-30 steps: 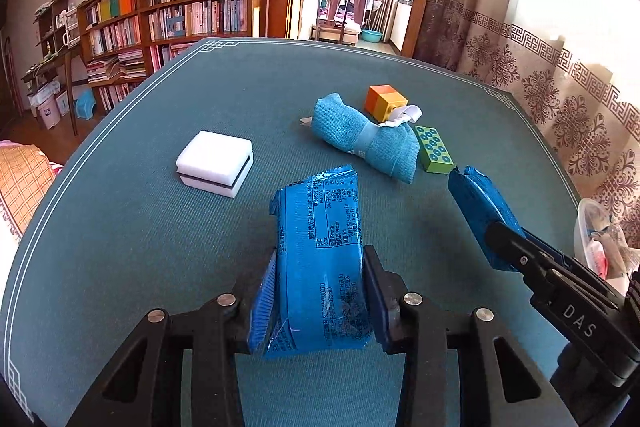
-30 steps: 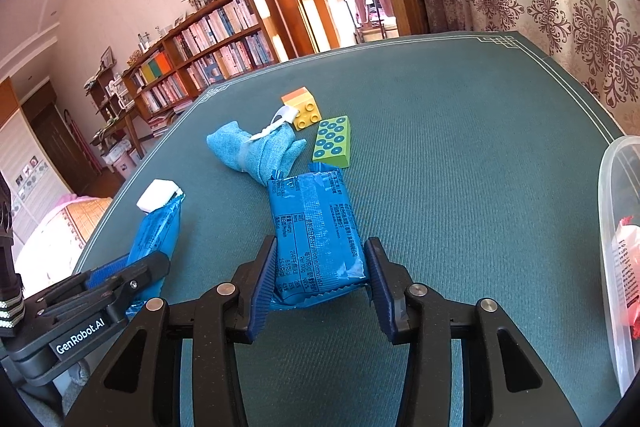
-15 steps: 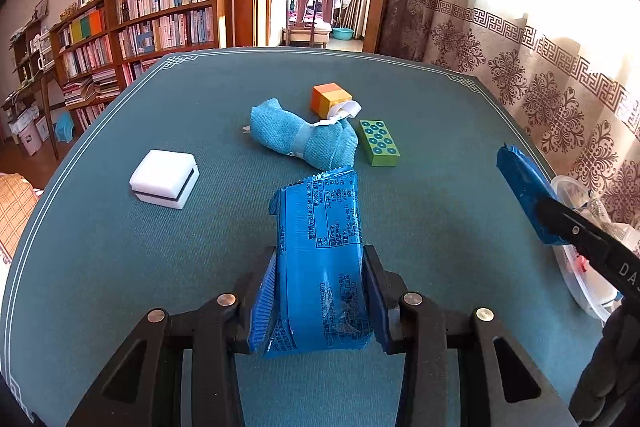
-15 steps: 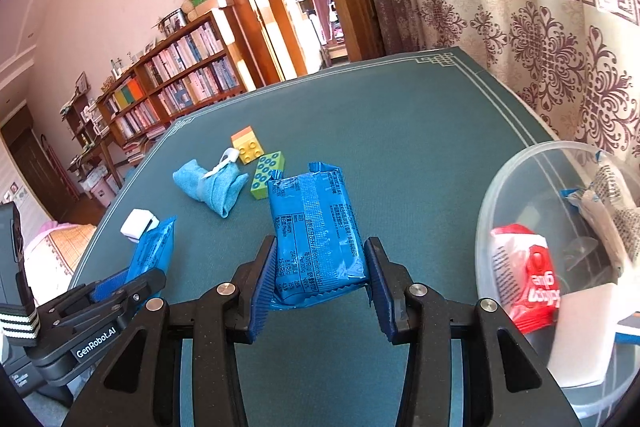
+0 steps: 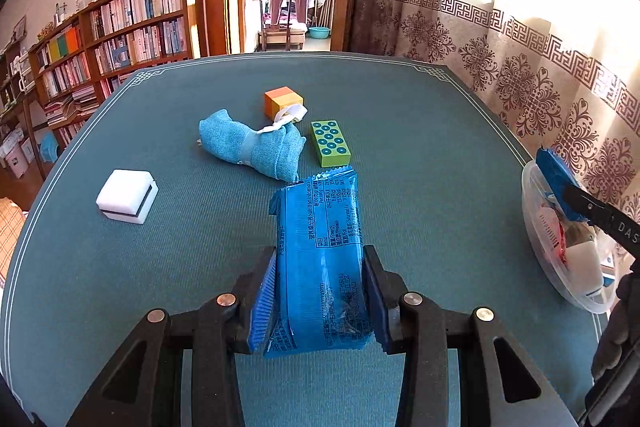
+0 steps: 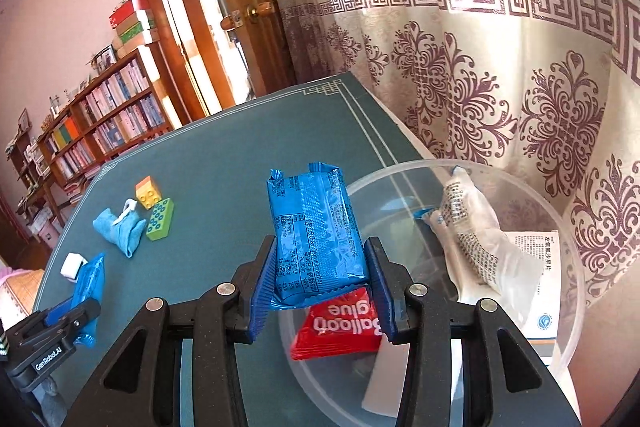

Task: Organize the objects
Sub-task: 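Carry the blue packs to the clear bowl with both tools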

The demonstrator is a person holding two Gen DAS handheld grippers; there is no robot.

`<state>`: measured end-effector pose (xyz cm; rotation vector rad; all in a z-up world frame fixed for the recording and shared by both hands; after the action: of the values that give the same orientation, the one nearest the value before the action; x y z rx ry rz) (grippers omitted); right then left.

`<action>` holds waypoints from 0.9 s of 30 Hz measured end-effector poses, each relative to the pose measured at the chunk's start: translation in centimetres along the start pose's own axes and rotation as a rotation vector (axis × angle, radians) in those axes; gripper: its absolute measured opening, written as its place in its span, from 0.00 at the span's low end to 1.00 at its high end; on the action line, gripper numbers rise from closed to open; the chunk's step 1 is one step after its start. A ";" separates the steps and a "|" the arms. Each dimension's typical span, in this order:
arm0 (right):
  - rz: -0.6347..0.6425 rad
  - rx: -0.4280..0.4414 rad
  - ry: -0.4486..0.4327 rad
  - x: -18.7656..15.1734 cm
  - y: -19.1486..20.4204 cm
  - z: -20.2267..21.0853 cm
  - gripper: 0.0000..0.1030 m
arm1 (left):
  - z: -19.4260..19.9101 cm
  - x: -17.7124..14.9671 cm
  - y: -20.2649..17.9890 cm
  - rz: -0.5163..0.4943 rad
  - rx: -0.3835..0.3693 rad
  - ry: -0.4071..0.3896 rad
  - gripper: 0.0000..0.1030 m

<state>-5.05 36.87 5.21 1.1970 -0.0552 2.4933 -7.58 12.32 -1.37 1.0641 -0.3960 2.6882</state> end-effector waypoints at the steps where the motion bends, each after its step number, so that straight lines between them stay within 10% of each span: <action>1: -0.002 -0.003 0.003 -0.1 -0.4 -0.1 0.43 | 0.0 0.0 -0.2 0.000 -0.003 0.002 0.42; 27: -0.026 0.050 -0.017 -1.8 -3.7 2.8 0.45 | -1.1 0.6 -4.7 -0.083 -0.056 0.020 0.42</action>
<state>-0.70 39.21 5.15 1.2311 0.0175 2.4757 -7.26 17.19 -0.97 1.0138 -0.4118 2.5969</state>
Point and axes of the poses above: each gripper's, at about its wrist camera, not at the fingertips, and z roughly against the way its jaws point, y to its left, x to its top, the point moved 9 cm from there along -z, roughly the way its jaws point, and after that the axes turned 8 degrees about -x, right-handed, at the moved point
